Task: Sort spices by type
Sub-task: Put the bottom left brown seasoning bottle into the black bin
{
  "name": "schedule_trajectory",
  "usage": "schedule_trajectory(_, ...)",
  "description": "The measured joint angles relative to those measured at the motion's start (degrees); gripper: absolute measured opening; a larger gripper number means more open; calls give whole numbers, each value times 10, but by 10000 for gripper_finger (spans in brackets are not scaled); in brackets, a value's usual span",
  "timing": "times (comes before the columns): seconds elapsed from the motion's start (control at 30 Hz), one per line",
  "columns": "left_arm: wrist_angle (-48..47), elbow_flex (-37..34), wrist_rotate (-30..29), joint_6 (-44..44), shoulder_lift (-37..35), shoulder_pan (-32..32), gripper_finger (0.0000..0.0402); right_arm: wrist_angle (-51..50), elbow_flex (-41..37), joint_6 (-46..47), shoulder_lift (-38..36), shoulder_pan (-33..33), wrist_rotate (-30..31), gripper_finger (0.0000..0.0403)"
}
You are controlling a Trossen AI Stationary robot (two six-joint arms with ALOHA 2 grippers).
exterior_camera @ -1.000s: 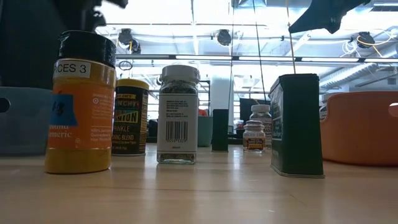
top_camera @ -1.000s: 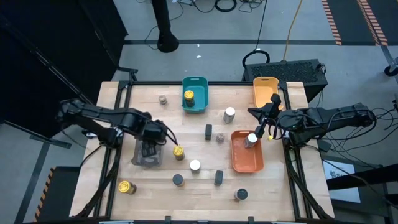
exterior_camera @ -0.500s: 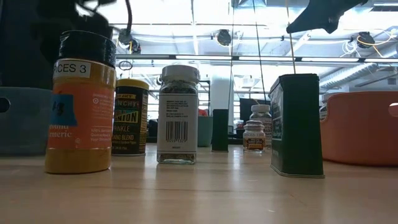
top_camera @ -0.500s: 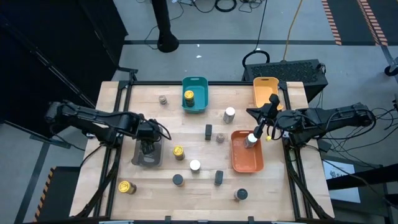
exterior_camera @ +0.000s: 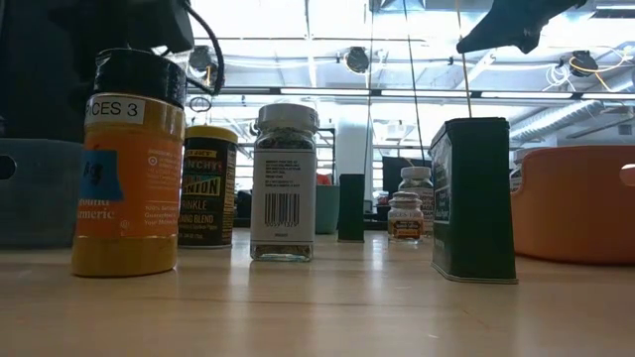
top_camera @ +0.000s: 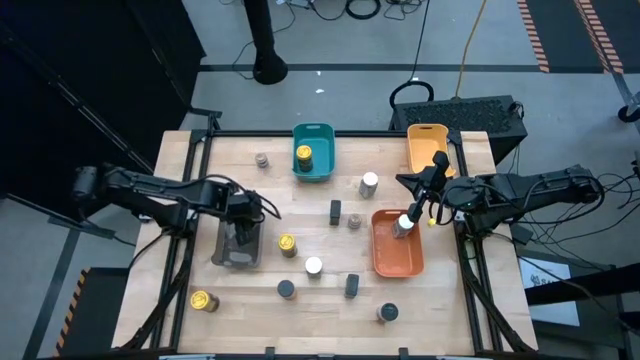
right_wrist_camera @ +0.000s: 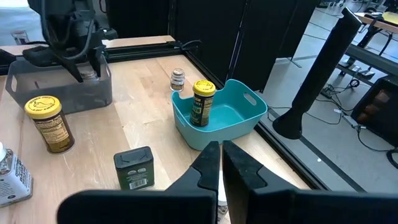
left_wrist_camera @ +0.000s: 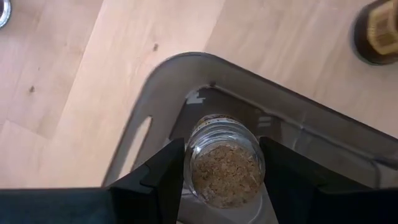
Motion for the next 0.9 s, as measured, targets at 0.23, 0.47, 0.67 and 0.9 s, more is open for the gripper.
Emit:
schedule_trajectory(0.23, 12, 0, 28, 28, 35, 21, 187, 0, 0, 0, 0, 0, 0, 0)
schedule_trajectory(0.47, 15, 0, 27, 30, 58, 29, 197, 0, 0, 0, 0, 0, 0, 0)
schedule_trajectory(0.67, 15, 0, 25, 29, 57, 29, 243, 0, 0, 0, 0, 0, 0, 0)
schedule_trajectory(0.9, -23, 29, 25, 28, 57, 29, 249, 0, 0, 3, 0, 0, 0, 0)
